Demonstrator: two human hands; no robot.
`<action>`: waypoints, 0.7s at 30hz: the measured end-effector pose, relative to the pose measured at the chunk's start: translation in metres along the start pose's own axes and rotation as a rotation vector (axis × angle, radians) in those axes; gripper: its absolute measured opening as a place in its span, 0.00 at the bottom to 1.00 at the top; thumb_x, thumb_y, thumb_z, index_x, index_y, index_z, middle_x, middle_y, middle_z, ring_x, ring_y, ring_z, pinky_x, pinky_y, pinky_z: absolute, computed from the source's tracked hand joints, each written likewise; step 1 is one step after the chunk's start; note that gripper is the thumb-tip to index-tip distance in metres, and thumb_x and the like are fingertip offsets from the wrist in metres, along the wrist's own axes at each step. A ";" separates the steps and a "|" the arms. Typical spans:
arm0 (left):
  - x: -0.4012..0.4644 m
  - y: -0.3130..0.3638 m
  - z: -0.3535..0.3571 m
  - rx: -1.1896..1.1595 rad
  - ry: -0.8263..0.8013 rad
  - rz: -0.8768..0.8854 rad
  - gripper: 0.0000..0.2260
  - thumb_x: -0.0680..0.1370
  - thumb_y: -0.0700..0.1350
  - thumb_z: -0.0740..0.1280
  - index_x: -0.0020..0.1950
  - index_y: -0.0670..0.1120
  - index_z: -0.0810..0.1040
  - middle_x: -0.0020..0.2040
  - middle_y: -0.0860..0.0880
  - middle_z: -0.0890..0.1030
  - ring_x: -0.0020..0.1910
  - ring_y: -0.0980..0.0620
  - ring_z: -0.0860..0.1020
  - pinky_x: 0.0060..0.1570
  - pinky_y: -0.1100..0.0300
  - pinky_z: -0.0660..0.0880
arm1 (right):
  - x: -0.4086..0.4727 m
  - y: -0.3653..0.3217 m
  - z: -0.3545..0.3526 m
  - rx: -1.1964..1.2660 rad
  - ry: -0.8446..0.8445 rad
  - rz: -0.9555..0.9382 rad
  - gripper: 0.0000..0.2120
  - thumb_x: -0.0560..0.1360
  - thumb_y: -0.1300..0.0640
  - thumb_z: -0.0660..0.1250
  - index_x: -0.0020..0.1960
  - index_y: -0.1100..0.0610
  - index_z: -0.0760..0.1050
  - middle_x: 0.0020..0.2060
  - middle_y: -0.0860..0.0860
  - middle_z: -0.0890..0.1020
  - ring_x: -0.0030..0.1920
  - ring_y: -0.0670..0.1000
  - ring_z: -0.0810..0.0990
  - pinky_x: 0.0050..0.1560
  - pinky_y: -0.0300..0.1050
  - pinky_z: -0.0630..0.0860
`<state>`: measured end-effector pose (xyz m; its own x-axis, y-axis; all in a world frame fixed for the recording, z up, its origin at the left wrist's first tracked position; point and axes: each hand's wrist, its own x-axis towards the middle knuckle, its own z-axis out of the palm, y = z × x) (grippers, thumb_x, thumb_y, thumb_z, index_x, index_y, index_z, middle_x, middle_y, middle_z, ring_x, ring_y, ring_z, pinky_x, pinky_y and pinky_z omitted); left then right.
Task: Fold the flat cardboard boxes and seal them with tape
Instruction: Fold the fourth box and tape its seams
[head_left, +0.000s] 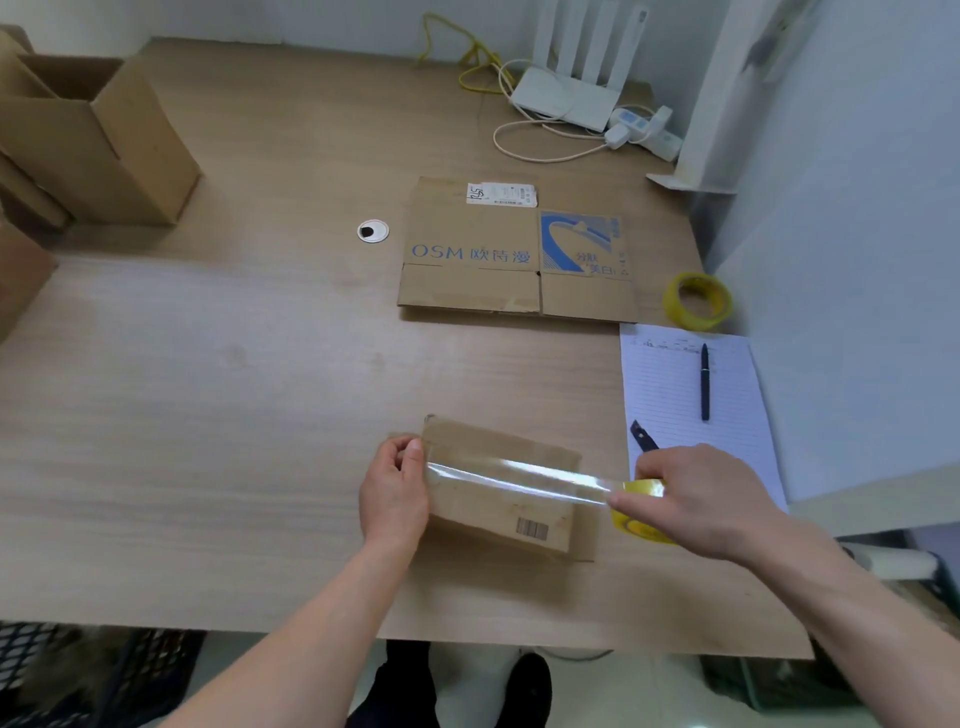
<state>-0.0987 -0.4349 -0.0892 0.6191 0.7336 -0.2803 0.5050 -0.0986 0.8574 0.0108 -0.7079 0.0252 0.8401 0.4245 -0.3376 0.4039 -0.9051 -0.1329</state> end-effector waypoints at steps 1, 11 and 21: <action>-0.001 0.001 0.000 -0.002 0.001 -0.002 0.05 0.82 0.49 0.61 0.50 0.53 0.76 0.44 0.55 0.81 0.47 0.50 0.78 0.47 0.58 0.70 | -0.001 0.002 0.006 0.013 -0.009 0.004 0.27 0.67 0.27 0.60 0.34 0.51 0.72 0.31 0.47 0.77 0.36 0.43 0.74 0.32 0.44 0.66; -0.003 0.001 0.001 0.013 0.019 -0.004 0.06 0.82 0.51 0.60 0.52 0.53 0.77 0.45 0.56 0.80 0.48 0.51 0.78 0.49 0.56 0.72 | 0.005 0.008 0.037 0.104 -0.036 0.057 0.23 0.69 0.30 0.63 0.32 0.50 0.70 0.31 0.47 0.75 0.37 0.46 0.74 0.32 0.44 0.62; -0.004 0.005 -0.003 0.330 0.034 0.082 0.14 0.82 0.53 0.59 0.66 0.52 0.73 0.60 0.49 0.77 0.61 0.45 0.73 0.56 0.49 0.72 | 0.021 -0.001 0.068 0.182 -0.106 0.152 0.24 0.66 0.29 0.64 0.33 0.51 0.72 0.31 0.45 0.77 0.34 0.45 0.75 0.30 0.42 0.64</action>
<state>-0.1008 -0.4362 -0.0827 0.6481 0.7356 -0.1970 0.6254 -0.3665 0.6889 0.0031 -0.6997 -0.0453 0.8394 0.2872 -0.4614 0.1962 -0.9518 -0.2356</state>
